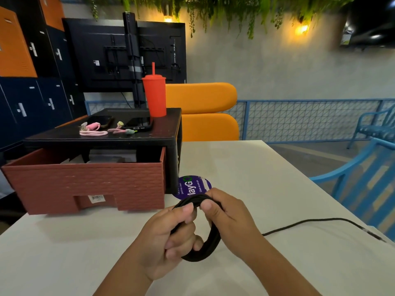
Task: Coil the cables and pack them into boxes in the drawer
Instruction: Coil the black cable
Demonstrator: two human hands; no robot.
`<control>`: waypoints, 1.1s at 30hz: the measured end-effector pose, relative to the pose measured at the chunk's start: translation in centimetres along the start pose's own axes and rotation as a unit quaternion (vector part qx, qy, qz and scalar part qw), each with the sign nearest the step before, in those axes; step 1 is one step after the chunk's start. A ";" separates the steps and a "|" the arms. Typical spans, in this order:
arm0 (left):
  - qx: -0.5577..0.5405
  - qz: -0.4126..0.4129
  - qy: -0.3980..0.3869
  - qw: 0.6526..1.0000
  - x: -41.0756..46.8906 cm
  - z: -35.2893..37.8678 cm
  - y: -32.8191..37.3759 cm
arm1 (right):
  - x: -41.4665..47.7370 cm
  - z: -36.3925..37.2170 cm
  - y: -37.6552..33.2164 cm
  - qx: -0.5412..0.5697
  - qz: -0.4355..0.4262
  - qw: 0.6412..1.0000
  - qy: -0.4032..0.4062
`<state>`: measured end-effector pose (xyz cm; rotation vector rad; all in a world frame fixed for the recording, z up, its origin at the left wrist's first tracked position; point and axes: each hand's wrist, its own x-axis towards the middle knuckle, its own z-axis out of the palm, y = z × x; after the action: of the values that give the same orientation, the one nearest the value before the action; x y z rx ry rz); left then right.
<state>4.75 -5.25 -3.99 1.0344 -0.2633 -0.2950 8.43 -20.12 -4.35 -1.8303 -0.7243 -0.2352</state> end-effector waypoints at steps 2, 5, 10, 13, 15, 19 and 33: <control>0.001 0.002 0.016 1.000 0.2 0.0 0.0 | 0.1 0.4 0.1 -0.014 0.014 1.000 0.021; 0.035 0.027 0.038 0.998 0.4 0.0 -0.2 | 0.3 0.4 -0.2 -0.044 0.027 0.998 0.037; 0.028 0.042 0.039 0.998 0.4 0.0 -0.3 | 0.5 0.3 -0.4 -0.025 0.035 0.998 0.051; -0.015 0.057 0.065 0.996 0.5 0.6 -0.7 | 0.3 0.5 -0.3 0.032 0.037 0.996 0.070; -0.032 0.074 0.082 0.993 0.6 0.7 -0.7 | 0.2 0.1 0.0 0.038 0.024 0.996 0.072; -0.087 0.127 0.087 0.984 0.6 -0.4 0.6 | 0.2 -1.7 0.5 -0.022 0.023 0.996 0.086; 0.068 0.064 0.160 0.983 0.4 0.1 0.5 | 0.2 -3.1 0.8 -0.161 -0.015 0.948 0.276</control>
<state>5.16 -5.28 -3.46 1.1768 -0.0584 0.0078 9.60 -22.97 -3.68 -1.9244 -0.3281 -0.8897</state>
